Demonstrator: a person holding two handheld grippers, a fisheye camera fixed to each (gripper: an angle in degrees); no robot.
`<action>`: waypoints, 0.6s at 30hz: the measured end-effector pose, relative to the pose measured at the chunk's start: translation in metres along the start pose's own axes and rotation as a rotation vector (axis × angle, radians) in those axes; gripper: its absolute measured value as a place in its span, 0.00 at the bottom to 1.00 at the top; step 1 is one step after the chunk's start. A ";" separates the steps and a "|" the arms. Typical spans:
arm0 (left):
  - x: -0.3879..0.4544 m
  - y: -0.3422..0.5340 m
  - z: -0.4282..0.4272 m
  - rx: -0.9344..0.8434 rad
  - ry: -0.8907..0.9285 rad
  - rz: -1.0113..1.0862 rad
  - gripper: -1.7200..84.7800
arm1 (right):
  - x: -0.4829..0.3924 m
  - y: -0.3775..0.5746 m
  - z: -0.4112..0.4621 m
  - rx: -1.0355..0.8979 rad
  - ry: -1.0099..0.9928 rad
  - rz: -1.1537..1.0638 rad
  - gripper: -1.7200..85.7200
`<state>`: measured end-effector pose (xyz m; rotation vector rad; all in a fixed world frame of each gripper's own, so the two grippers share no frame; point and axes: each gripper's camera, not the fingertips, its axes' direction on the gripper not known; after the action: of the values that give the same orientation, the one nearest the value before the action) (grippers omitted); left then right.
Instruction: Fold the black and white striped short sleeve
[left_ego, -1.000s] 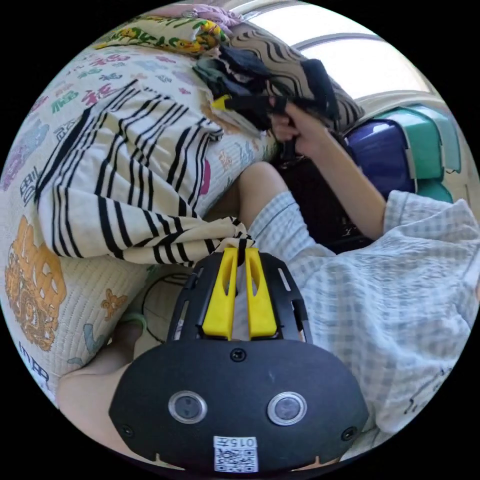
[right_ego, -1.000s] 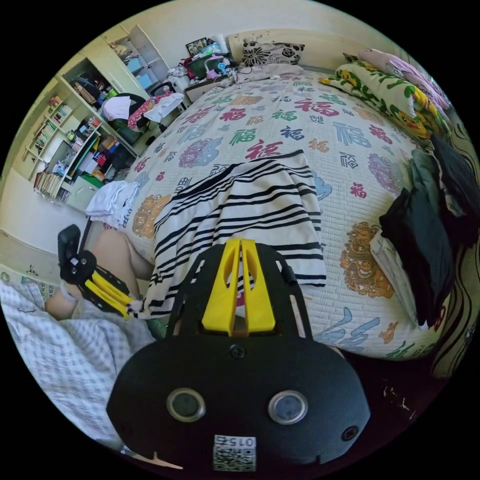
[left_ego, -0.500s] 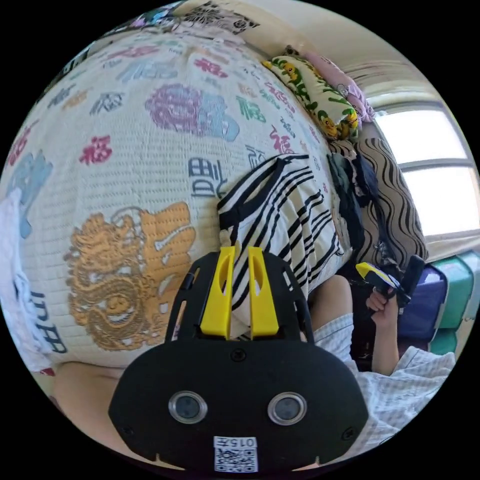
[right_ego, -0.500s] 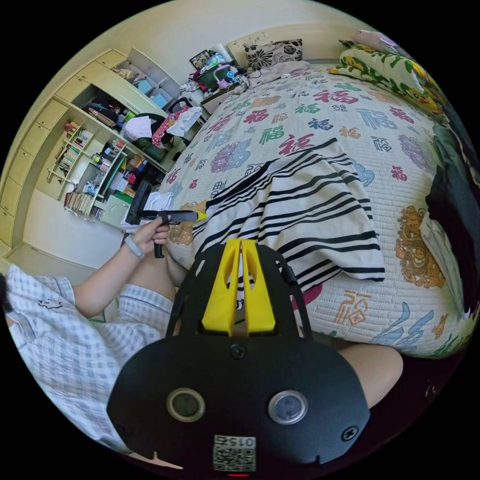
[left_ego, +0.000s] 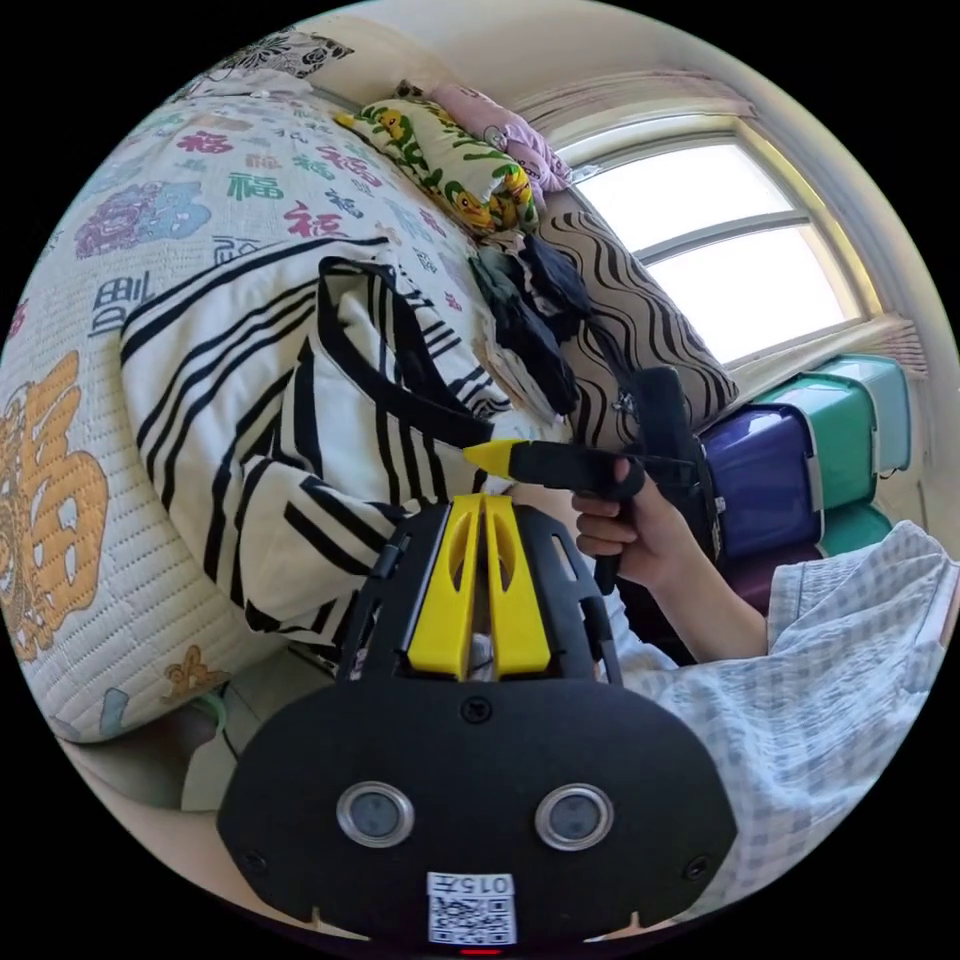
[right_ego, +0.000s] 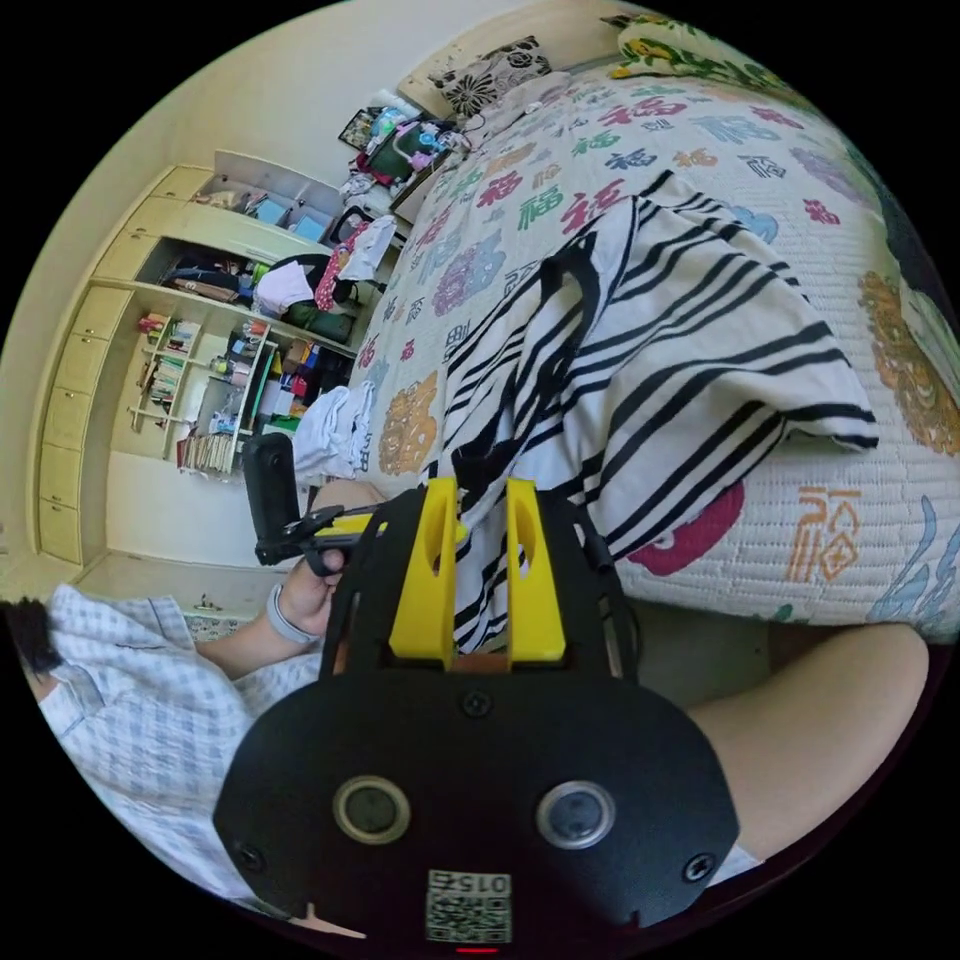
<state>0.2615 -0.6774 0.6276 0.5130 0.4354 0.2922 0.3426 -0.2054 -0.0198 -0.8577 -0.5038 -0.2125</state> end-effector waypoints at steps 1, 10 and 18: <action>0.004 0.006 0.012 -0.023 -0.012 0.006 0.01 | 0.004 0.004 -0.002 0.013 -0.003 0.030 0.11; 0.037 0.039 0.097 -0.195 -0.060 0.090 0.02 | 0.004 0.007 0.003 0.047 -0.051 0.089 0.04; 0.072 -0.003 0.076 -0.104 -0.311 0.241 0.10 | -0.014 0.017 -0.013 0.086 -0.083 0.066 0.03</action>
<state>0.3595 -0.6837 0.6620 0.4991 0.0549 0.4561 0.3408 -0.2052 -0.0453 -0.8004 -0.5578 -0.0945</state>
